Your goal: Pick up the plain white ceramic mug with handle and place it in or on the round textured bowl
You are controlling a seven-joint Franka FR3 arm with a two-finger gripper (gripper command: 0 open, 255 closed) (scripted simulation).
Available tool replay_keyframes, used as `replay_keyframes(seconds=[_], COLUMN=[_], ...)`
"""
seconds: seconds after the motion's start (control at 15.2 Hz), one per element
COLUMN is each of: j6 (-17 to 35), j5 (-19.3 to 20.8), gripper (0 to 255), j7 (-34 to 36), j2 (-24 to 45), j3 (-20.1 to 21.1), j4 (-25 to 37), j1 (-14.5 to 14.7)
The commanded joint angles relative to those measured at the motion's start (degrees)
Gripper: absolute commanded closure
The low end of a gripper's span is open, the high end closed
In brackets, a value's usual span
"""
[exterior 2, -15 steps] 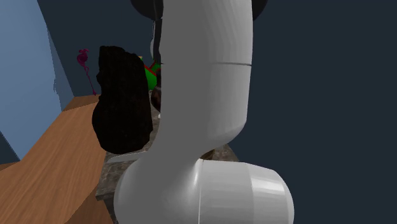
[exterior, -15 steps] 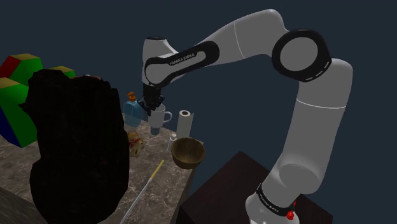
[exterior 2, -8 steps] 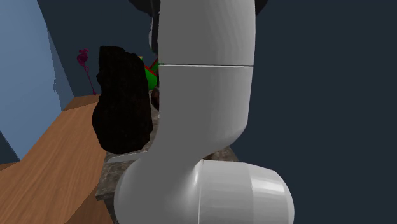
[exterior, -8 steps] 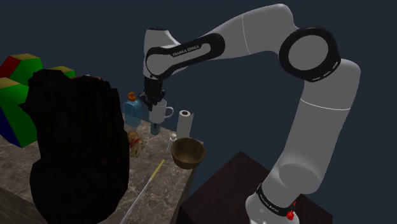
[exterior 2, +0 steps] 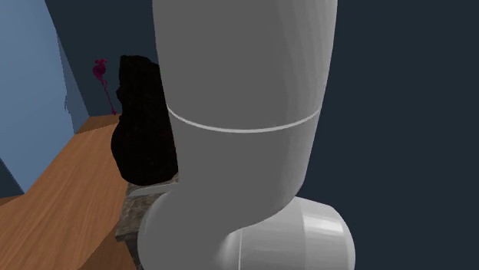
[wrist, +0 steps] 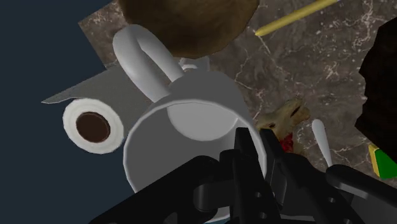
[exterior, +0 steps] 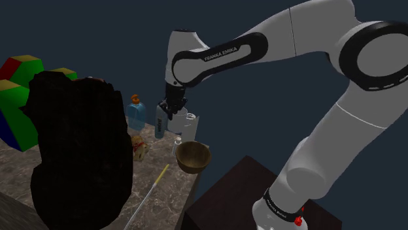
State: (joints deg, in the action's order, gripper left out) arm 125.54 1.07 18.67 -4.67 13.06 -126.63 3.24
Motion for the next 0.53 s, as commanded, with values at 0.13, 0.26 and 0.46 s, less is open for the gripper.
replay_keyframes(seconds=[0.13, 0.26, 0.46], j6=[-0.7, -1.5, -3.5], j5=[-2.6, -3.7, -5.0], gripper=[255, 255, 255], j7=[-2.3, -3.0, -3.9], j2=[-10.2, -15.2, -22.9], j3=[-0.8, -1.2, -1.9], j4=[-9.3, -13.4, -19.1], j1=[0.2, 0.7, 1.6])
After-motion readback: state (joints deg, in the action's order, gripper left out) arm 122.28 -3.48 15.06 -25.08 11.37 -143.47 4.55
